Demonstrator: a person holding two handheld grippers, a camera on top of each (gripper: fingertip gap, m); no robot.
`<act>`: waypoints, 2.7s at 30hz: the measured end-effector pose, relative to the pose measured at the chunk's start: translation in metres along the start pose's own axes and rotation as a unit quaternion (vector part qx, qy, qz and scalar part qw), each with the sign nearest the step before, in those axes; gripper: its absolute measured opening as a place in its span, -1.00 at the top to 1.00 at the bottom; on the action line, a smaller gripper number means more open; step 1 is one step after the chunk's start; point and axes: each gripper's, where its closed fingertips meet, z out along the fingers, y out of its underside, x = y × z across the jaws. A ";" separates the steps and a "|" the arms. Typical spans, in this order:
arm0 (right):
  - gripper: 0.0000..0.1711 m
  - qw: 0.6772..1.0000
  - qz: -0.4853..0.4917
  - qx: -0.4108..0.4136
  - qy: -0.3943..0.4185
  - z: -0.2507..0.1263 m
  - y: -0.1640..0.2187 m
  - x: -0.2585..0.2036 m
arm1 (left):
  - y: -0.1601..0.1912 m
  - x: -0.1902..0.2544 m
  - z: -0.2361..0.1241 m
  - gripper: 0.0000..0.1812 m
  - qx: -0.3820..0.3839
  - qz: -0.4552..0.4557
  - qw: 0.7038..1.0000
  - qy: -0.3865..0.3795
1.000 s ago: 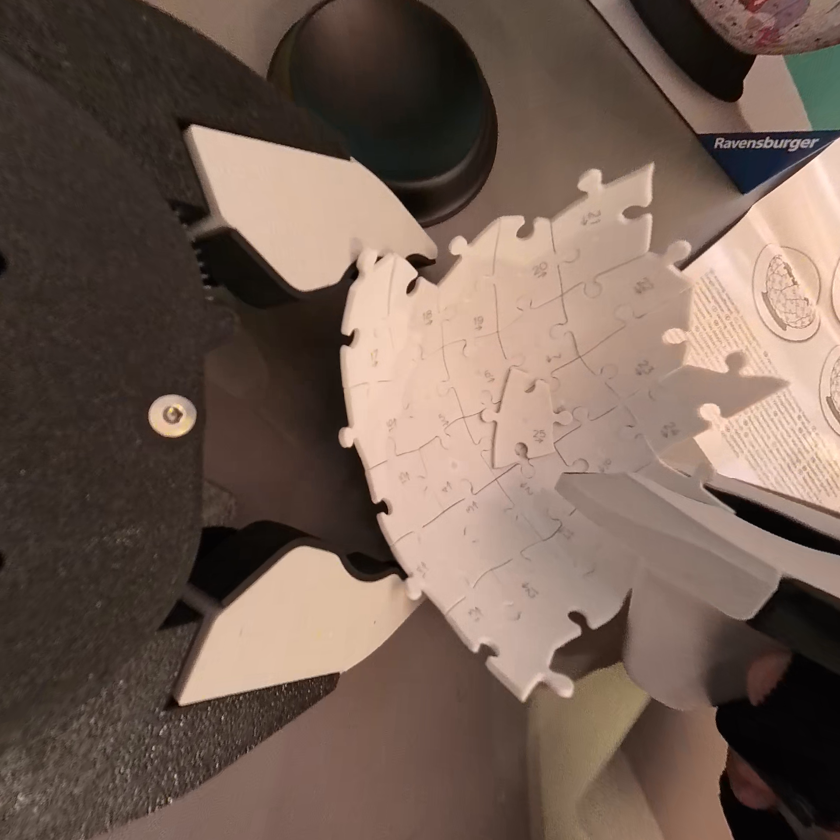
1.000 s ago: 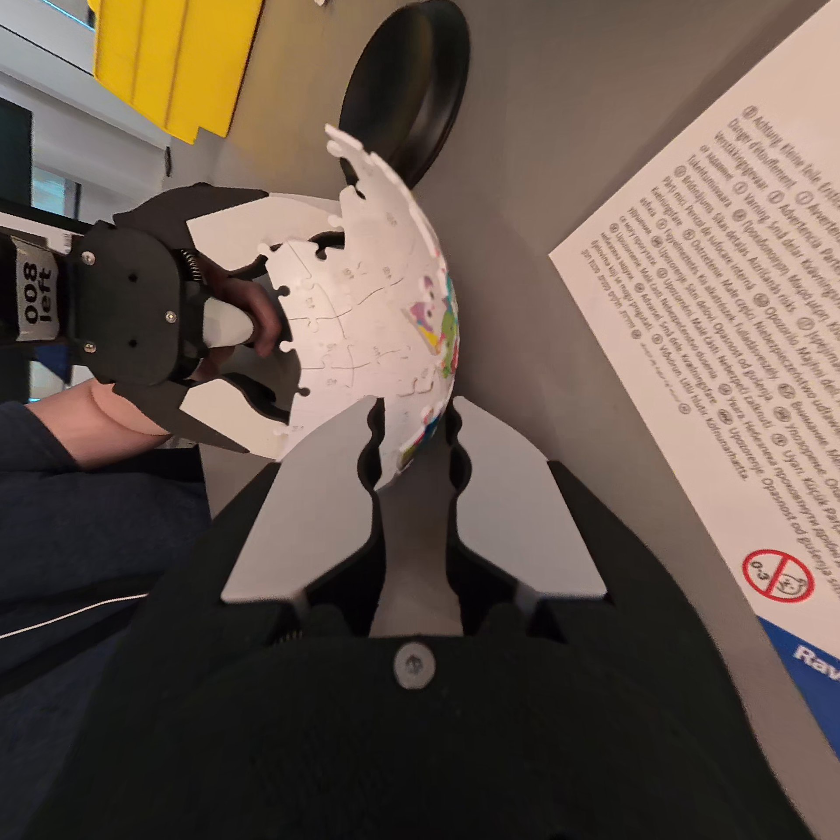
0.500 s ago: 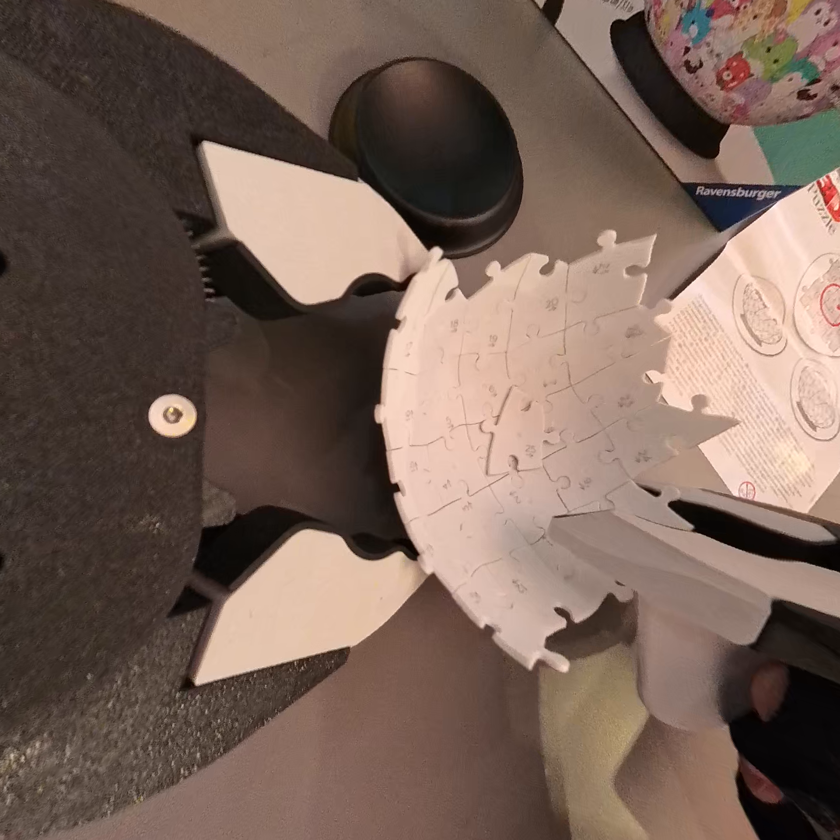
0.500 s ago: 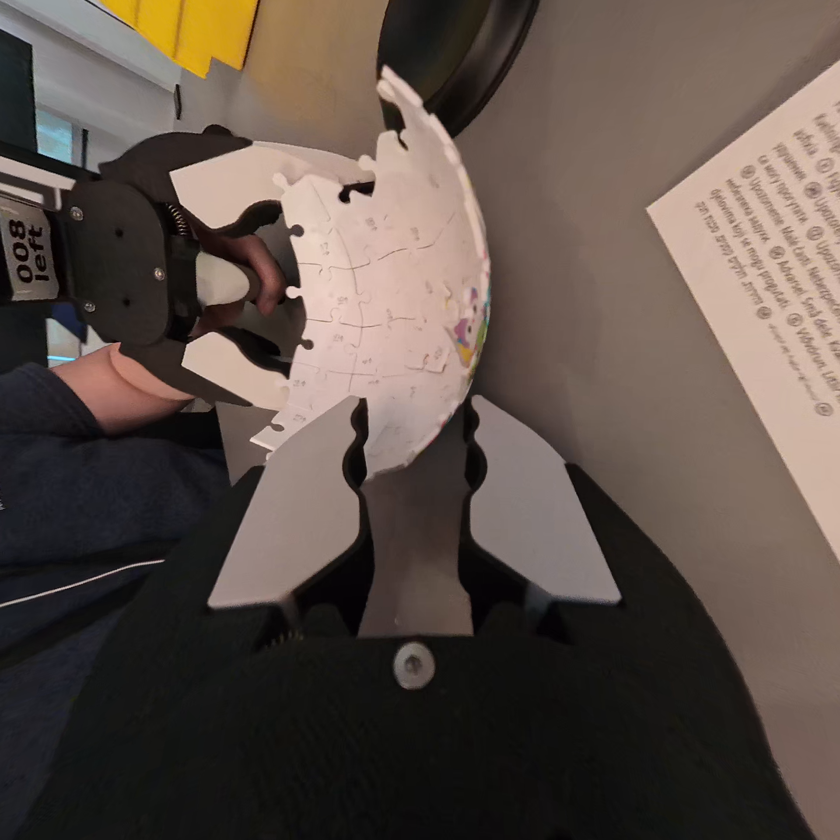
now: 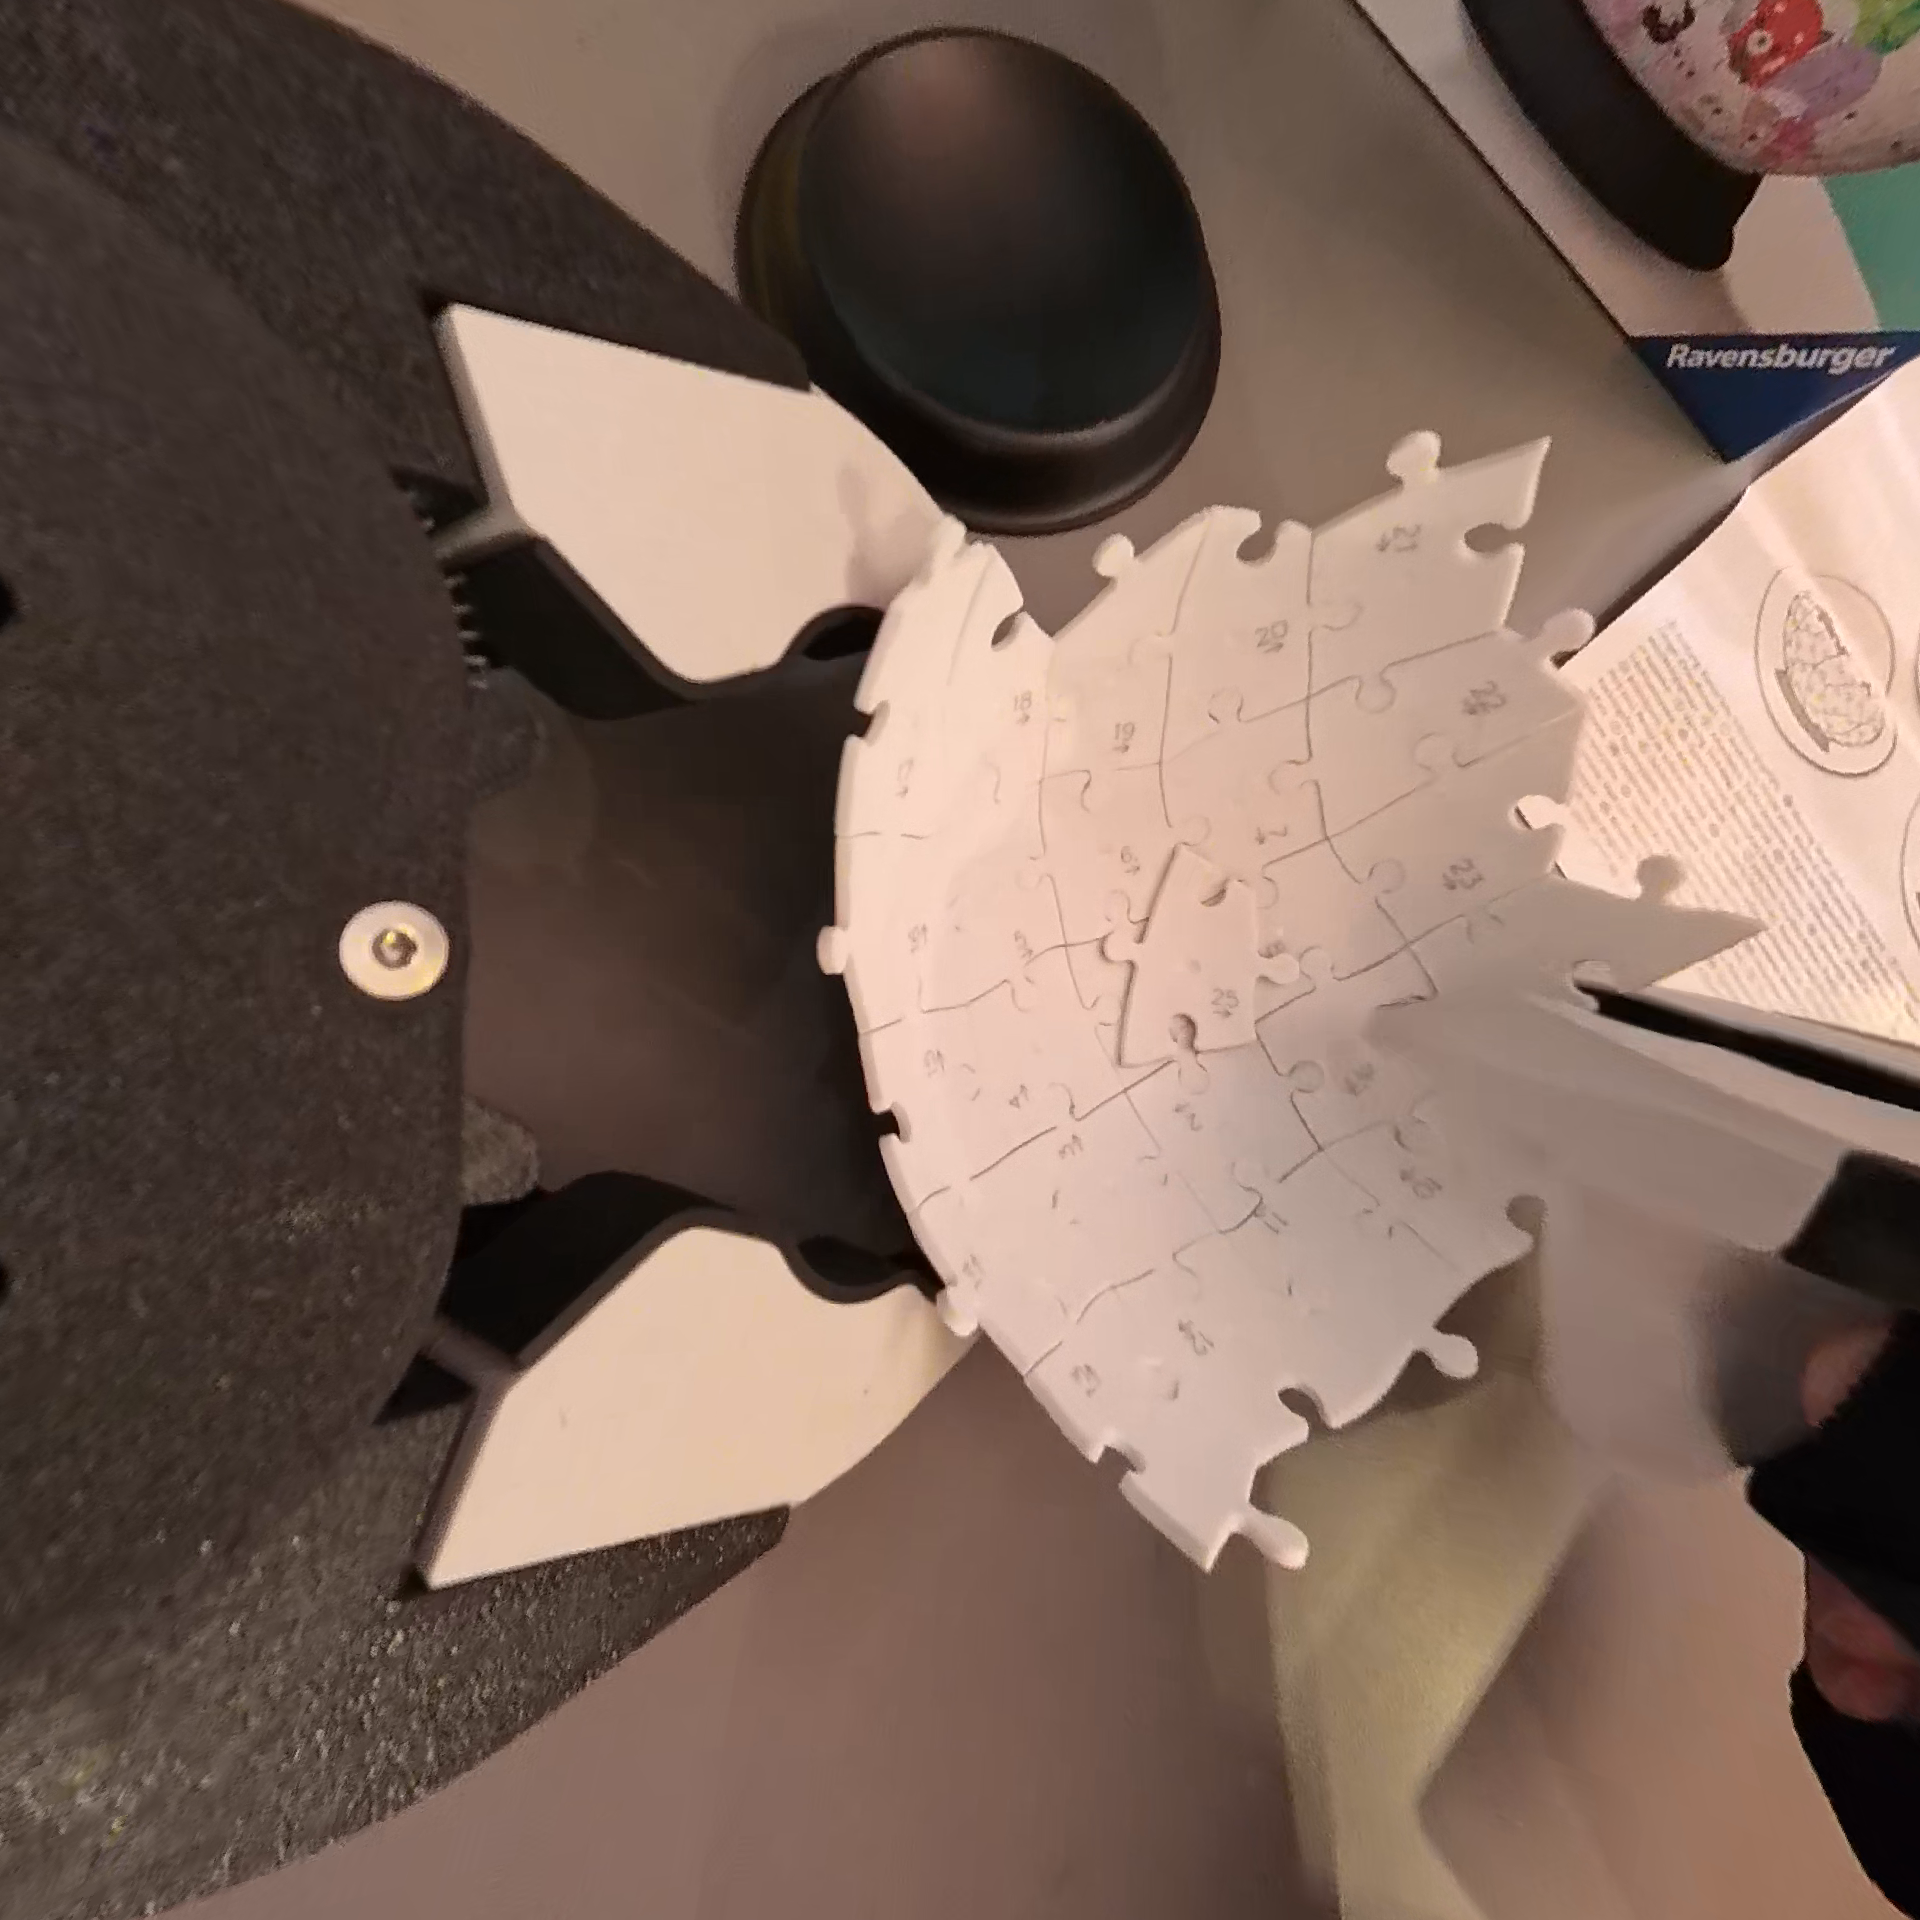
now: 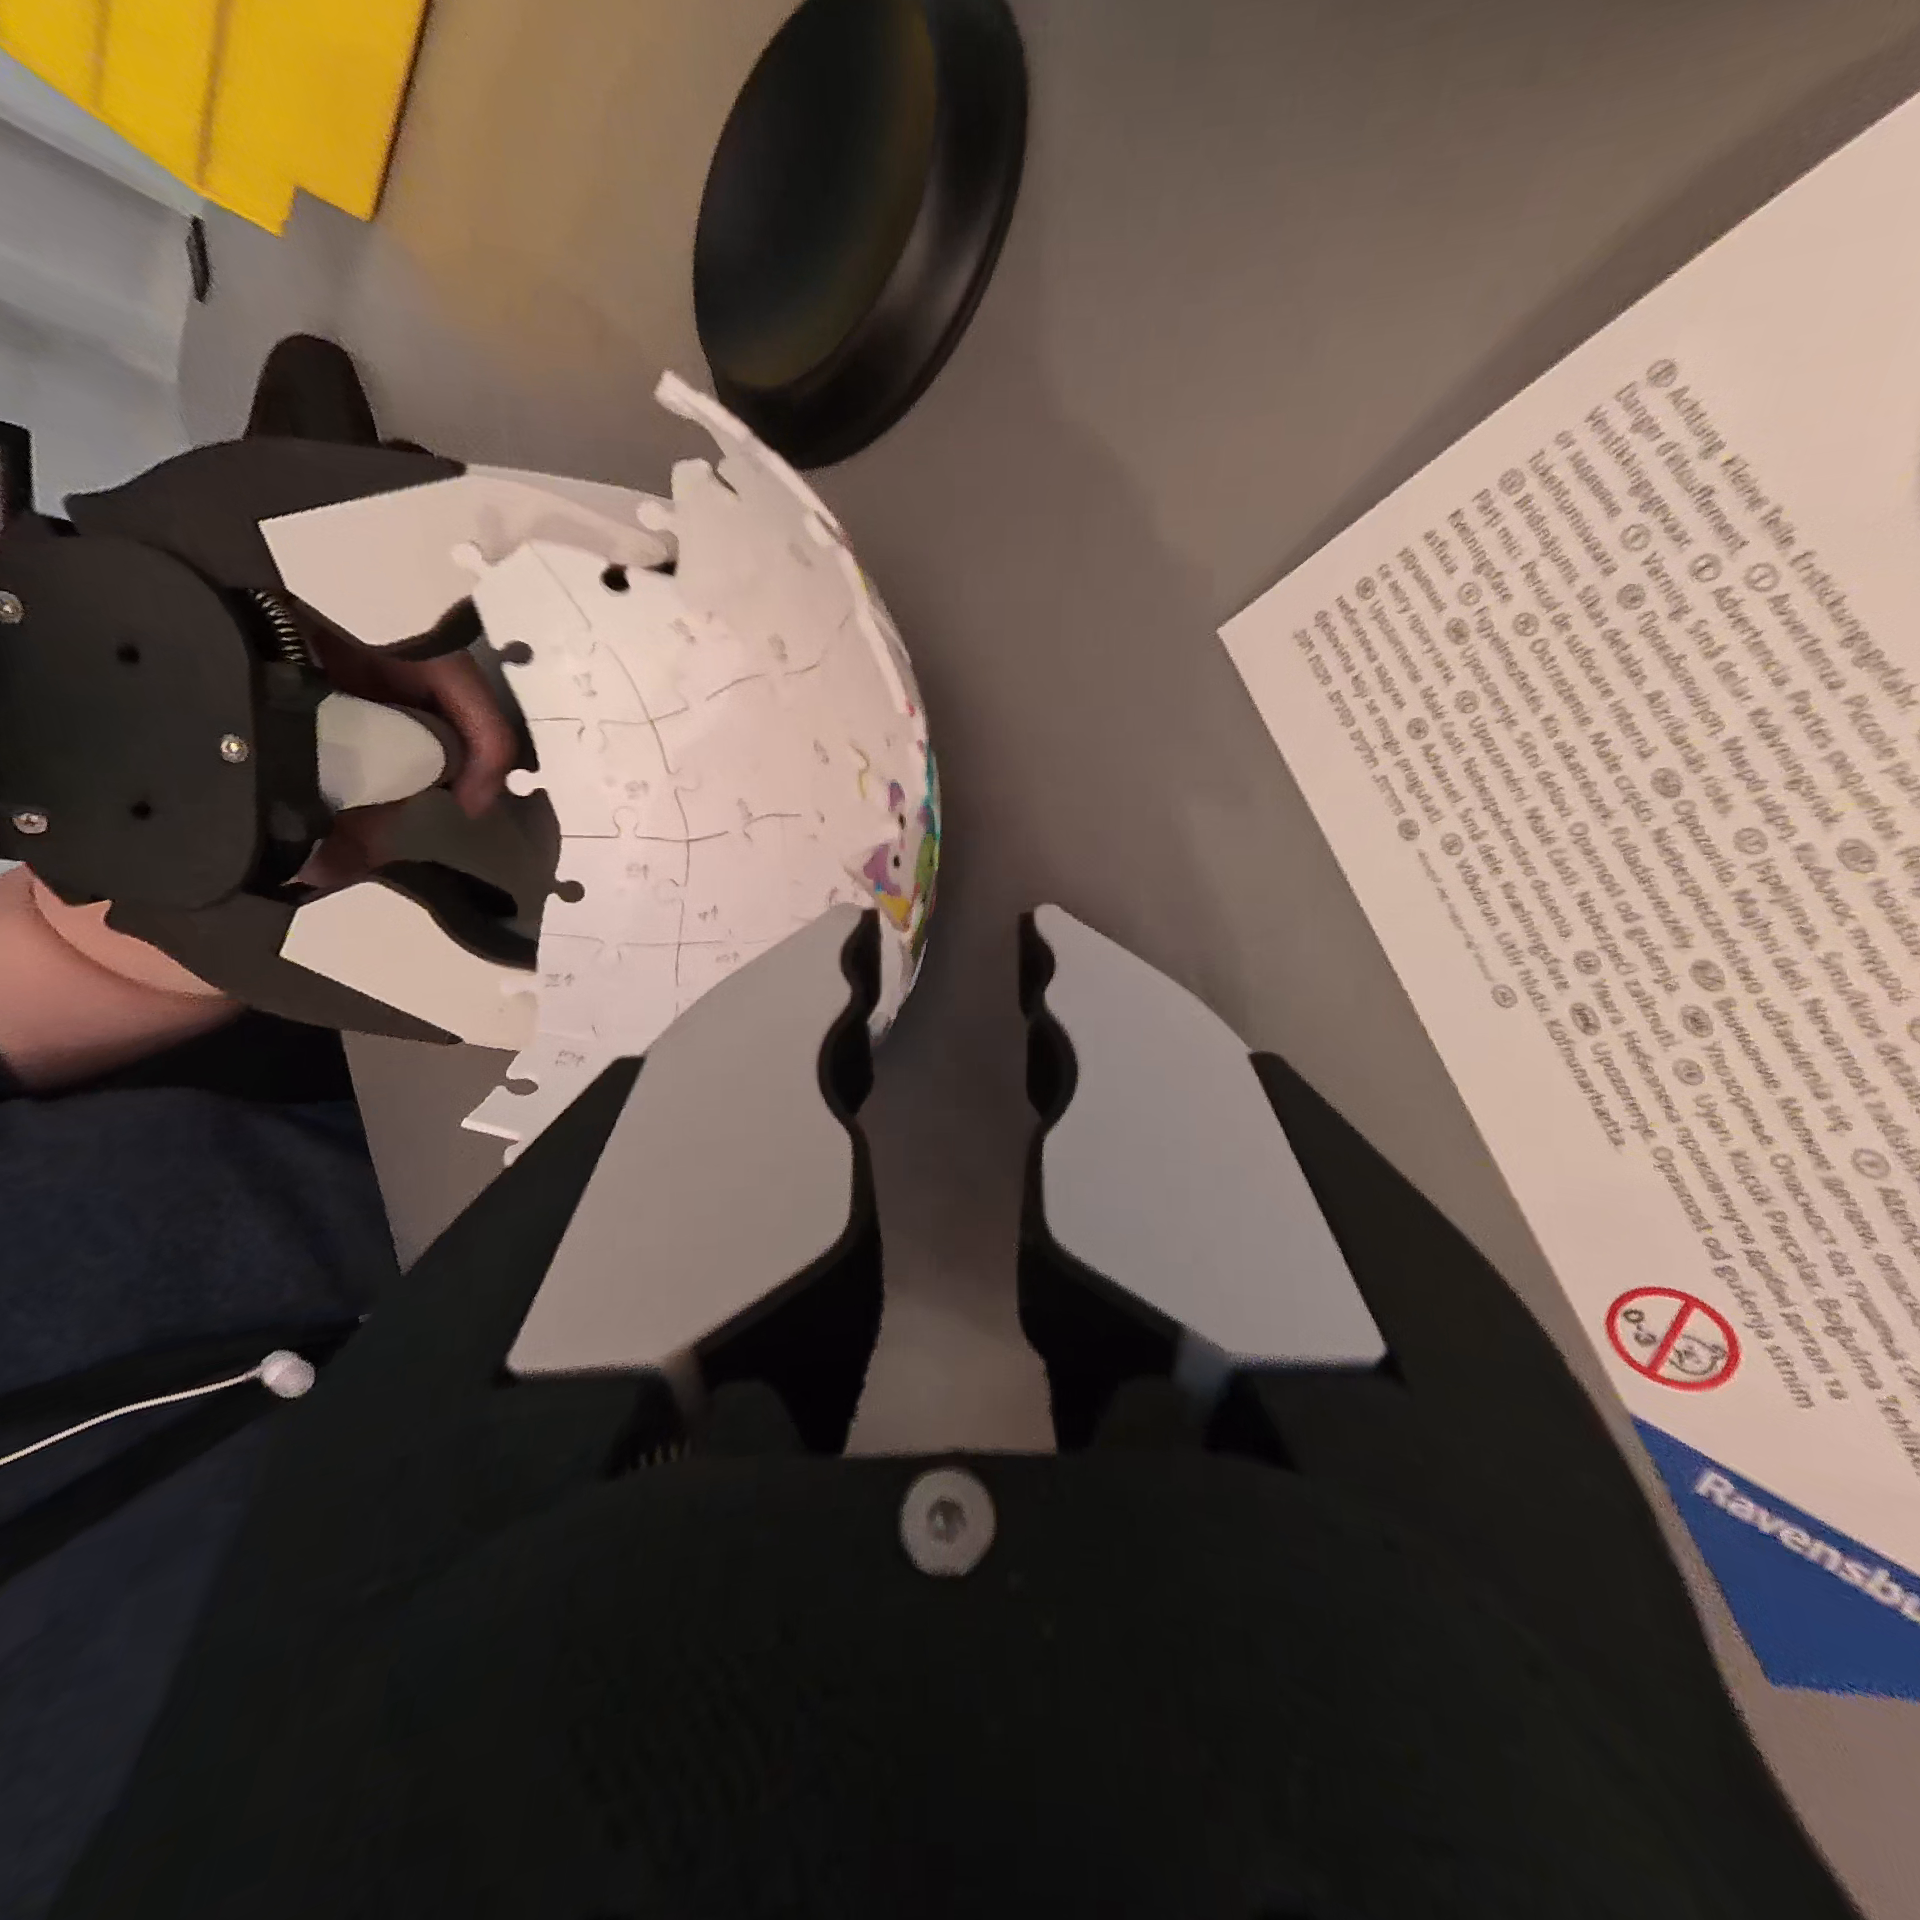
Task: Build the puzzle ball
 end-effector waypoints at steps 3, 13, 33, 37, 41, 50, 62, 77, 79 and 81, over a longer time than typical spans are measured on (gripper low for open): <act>0.79 1.000 0.006 -0.008 0.000 0.001 0.003 0.000 | -0.002 0.004 0.002 -0.22 0.000 0.004 1.000 0.008; 0.92 0.995 0.083 -0.010 -0.062 0.003 0.008 0.000 | -0.007 0.004 0.007 -0.30 0.002 0.014 1.000 0.006; 0.66 0.997 0.053 0.022 -0.053 -0.012 0.006 0.005 | -0.034 0.001 0.004 -0.15 0.070 0.067 0.995 -0.001; 0.67 0.995 0.068 0.021 -0.066 -0.012 0.008 0.004 | -0.039 0.000 0.001 -0.15 0.072 0.078 0.994 -0.003; 0.64 0.998 0.062 0.015 -0.029 -0.023 0.015 0.011 | -0.046 0.002 0.001 -0.15 0.075 0.093 0.993 -0.007; 0.64 0.996 0.047 0.021 0.070 -0.050 0.025 0.036 | -0.051 0.007 0.008 -0.15 0.076 0.087 0.993 0.007; 0.99 0.991 -0.040 -0.003 0.127 -0.050 0.022 0.039 | -0.066 0.010 0.011 -0.14 0.083 0.095 0.992 0.012; 0.99 0.991 -0.056 -0.033 0.114 -0.033 0.028 0.033 | -0.087 0.019 0.006 -0.14 0.128 0.113 0.985 0.023; 0.99 0.995 -0.049 -0.036 0.083 -0.027 0.030 0.023 | -0.087 0.020 0.005 -0.13 0.132 0.115 0.984 0.024; 0.99 0.995 -0.044 -0.035 0.082 -0.024 0.029 0.020 | -0.087 0.020 0.004 -0.13 0.137 0.116 0.983 0.023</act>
